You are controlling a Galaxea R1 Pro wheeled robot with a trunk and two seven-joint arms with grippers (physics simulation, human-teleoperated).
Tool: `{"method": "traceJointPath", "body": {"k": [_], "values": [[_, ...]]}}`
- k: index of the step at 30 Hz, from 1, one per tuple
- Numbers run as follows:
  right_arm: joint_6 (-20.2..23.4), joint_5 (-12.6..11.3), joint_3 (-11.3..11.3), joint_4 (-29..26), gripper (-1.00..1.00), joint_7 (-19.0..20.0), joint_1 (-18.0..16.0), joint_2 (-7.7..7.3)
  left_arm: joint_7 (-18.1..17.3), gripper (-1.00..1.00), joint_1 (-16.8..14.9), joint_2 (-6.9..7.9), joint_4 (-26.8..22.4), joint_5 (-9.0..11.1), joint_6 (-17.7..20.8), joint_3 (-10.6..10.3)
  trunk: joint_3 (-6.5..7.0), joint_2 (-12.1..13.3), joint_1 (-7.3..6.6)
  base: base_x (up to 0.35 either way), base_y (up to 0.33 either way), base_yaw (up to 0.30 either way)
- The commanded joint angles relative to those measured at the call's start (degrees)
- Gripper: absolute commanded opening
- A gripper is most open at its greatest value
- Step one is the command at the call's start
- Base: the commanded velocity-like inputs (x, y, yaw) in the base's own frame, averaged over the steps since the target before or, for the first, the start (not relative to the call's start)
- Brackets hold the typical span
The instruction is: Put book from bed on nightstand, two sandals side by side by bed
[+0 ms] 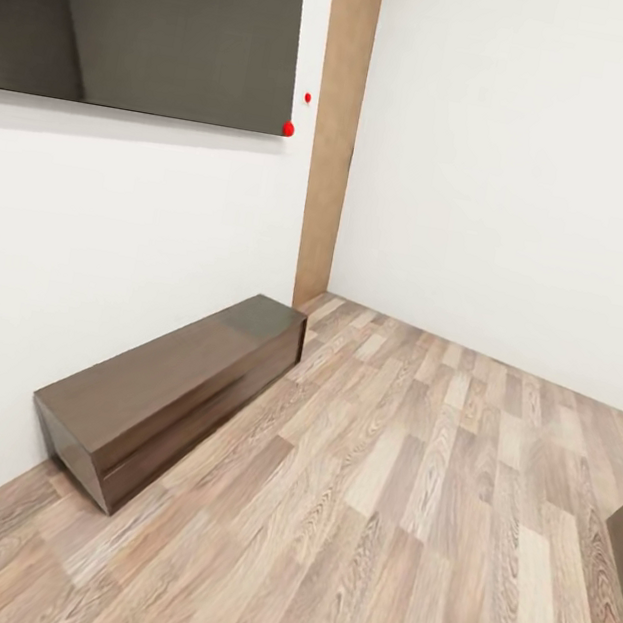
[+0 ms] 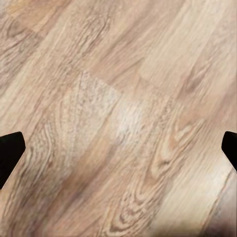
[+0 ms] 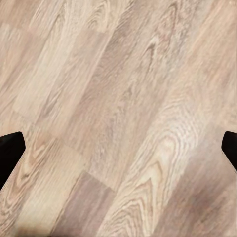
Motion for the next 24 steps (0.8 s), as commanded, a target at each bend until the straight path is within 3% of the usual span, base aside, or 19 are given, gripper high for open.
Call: {"method": "traceJointPath", "body": {"k": [1, 10, 24], "values": [[-0.17, -0.49, -0.2, 0.27, 1.0, 0.44, -0.1, -0.03, -0.13, 1.0, -0.04, 0.02, 0.06, -0.6, -0.21, 0.5, -0.05, -0.02, 0.03, 0.326, 0.0, 0.0], [-0.23, -0.48, -0.2, 0.27, 1.0, 0.61, -0.1, -0.06, -0.17, 1.0, -0.04, 0.02, 0.06, -0.6, -0.21, 0.5, -0.05, -0.02, 0.03, 0.306, 0.0, -0.01], [-0.3, -0.48, -0.2, 0.27, 1.0, 0.71, -0.1, -0.09, -0.18, 1.0, -0.04, 0.02, 0.06, -0.6, -0.21, 0.5, 0.25, -0.02, 0.03, 0.024, 0.0, -0.253]]}}
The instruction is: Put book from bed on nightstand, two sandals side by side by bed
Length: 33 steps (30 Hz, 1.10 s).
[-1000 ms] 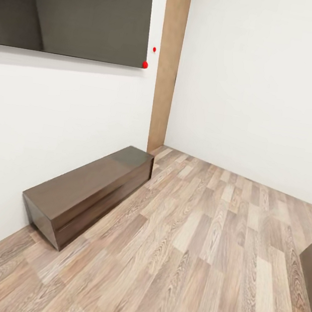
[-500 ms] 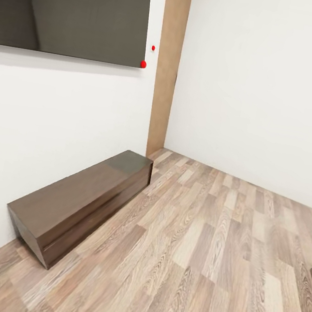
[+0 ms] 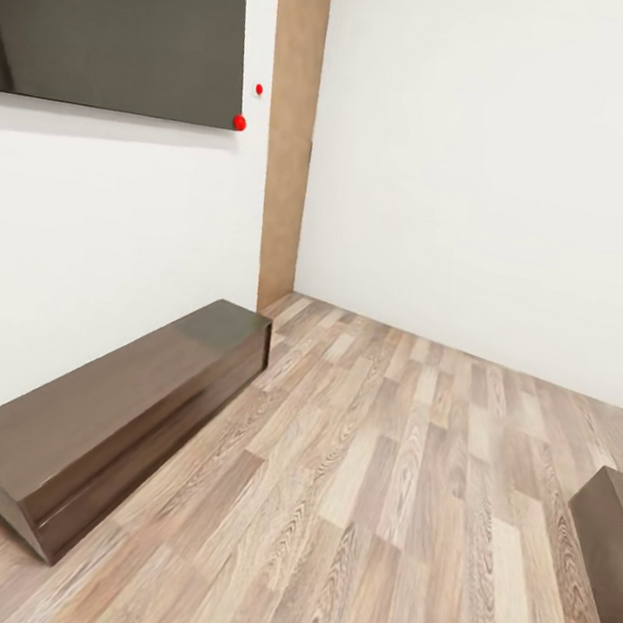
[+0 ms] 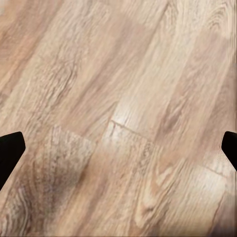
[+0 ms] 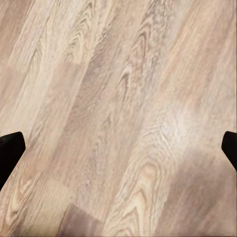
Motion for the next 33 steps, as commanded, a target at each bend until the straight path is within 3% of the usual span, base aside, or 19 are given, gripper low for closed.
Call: {"method": "traceJointPath", "body": {"k": [1, 22, 33], "values": [[-0.19, -0.5, -0.17, 0.28, 1.0, 0.42, -0.11, -0.03, -0.15, 1.0, -0.02, 0.02, 0.04, -0.6, -0.22, 0.5, -0.02, -0.02, -0.01, 0.0, 0.0, -0.275], [-0.21, -0.5, -0.17, 0.28, 1.0, 0.24, -0.11, 0.03, -0.18, 1.0, -0.02, 0.02, 0.04, -0.6, -0.22, 0.5, 0.39, -0.02, -0.01, 0.005, 0.0, -0.218], [-0.21, -0.5, -0.17, 0.28, 1.0, 0.19, -0.11, 0.0, -0.14, 1.0, -0.02, 0.02, 0.04, -0.6, -0.22, 0.5, 0.39, -0.02, -0.01, 0.288, 0.0, -0.012]]}}
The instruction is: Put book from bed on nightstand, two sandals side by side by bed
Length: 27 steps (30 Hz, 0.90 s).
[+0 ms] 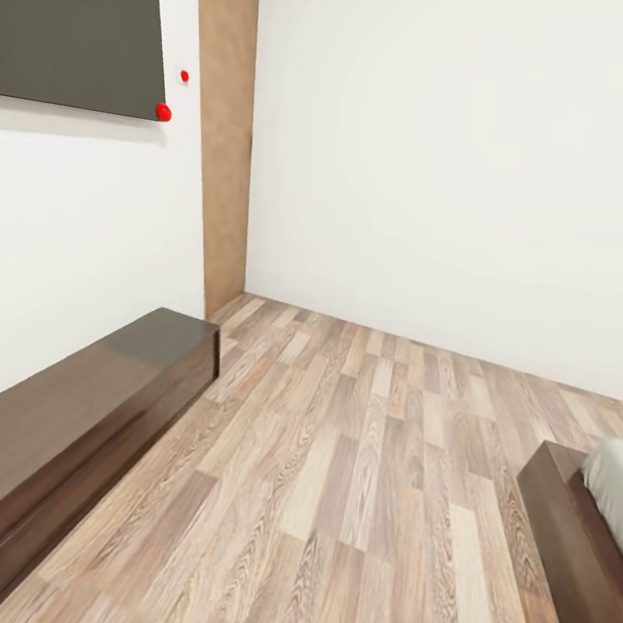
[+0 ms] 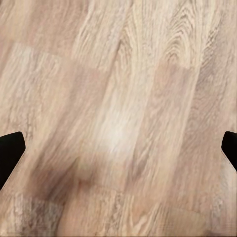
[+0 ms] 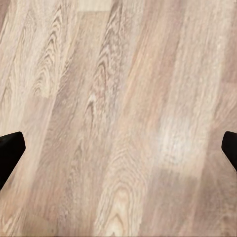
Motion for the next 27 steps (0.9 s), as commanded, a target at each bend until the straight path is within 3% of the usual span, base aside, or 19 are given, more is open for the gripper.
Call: {"method": "traceJointPath", "body": {"k": [1, 27], "values": [[-0.18, -0.5, -0.2, 0.27, 1.0, 0.44, -0.1, -0.04, -0.13, 1.0, -0.04, 0.02, 0.06, -0.59, -0.21, 0.5, -0.05, -0.02, 0.03, 0.313, 0.0, -0.001], [-0.17, -0.5, -0.2, 0.27, 1.0, 0.49, -0.1, 0.02, -0.16, 1.0, -0.04, 0.02, 0.06, -0.59, -0.21, 0.5, -0.05, -0.02, 0.03, 0.315, 0.0, 0.0]]}}
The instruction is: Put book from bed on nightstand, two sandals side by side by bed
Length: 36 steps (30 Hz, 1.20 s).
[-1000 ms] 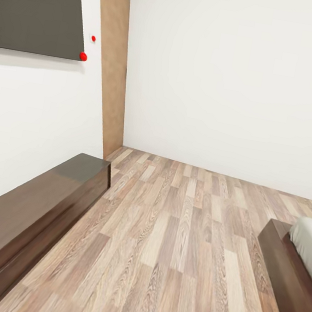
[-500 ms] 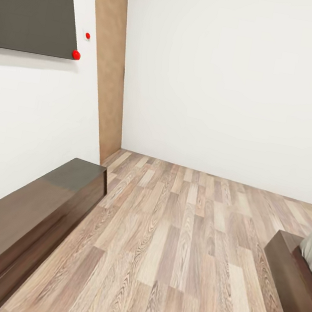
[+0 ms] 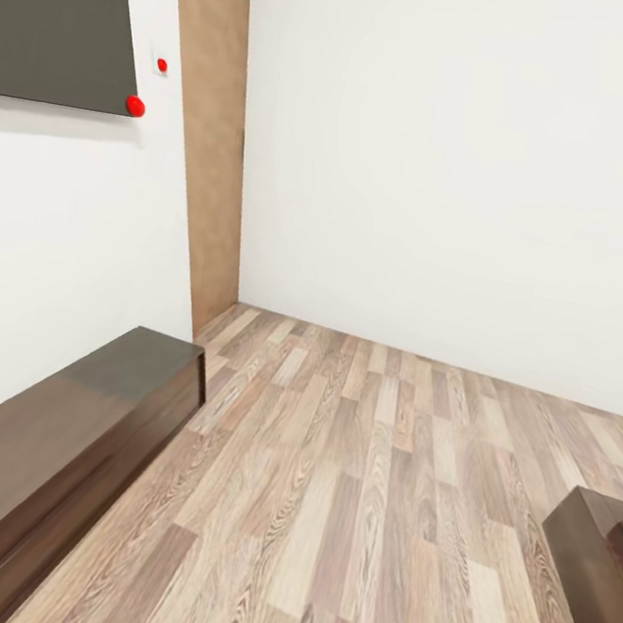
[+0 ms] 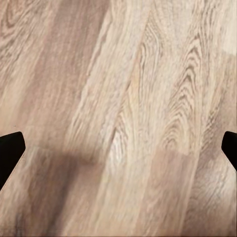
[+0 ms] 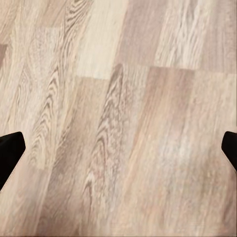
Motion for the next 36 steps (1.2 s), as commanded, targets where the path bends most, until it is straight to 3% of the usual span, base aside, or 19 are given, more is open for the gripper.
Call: {"method": "traceJointPath", "body": {"k": [1, 16, 36], "values": [[-0.18, -0.5, -0.2, 0.27, 1.0, 0.43, -0.1, -0.03, -0.13, 1.0, -0.04, 0.02, 0.06, -0.59, -0.21, 0.5, -0.05, -0.02, 0.03, 0.315, 0.0, 0.0], [-0.03, -0.5, -0.2, 0.27, 1.0, 0.52, -0.1, -0.07, -0.13, 1.0, -0.04, 0.02, 0.06, -0.59, -0.21, 0.5, -0.05, -0.02, 0.03, 0.298, 0.0, -0.086], [-0.06, -0.5, -0.2, 0.27, 1.0, 0.58, -0.1, -0.1, -0.14, 1.0, -0.04, 0.02, 0.06, -0.59, -0.21, 0.5, -0.05, -0.02, 0.03, 0.017, 0.0, -0.274]]}}
